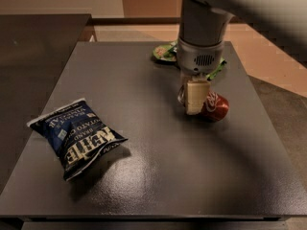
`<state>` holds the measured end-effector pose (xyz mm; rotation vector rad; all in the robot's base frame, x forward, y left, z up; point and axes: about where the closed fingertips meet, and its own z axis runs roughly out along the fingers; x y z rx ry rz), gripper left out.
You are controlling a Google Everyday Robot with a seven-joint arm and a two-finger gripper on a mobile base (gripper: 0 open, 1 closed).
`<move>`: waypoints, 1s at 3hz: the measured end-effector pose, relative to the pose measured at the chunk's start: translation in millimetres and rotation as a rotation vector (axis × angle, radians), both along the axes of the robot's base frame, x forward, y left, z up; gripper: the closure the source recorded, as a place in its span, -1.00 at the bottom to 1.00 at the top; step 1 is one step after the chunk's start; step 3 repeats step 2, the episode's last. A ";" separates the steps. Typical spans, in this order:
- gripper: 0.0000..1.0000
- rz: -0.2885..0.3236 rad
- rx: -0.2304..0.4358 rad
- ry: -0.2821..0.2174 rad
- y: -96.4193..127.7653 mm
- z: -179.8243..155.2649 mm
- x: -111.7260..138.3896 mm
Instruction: Knock coke can over
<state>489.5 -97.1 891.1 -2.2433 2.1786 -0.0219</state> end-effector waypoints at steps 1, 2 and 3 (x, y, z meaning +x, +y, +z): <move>-1.00 0.001 0.025 -0.041 6.7 0.2 9.6; -1.00 0.001 0.026 -0.043 7.0 0.3 10.0; -1.00 0.001 0.026 -0.043 7.0 0.3 10.0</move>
Offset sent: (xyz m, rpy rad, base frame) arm 0.0048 0.0034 0.0001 0.0120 -0.0202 0.0007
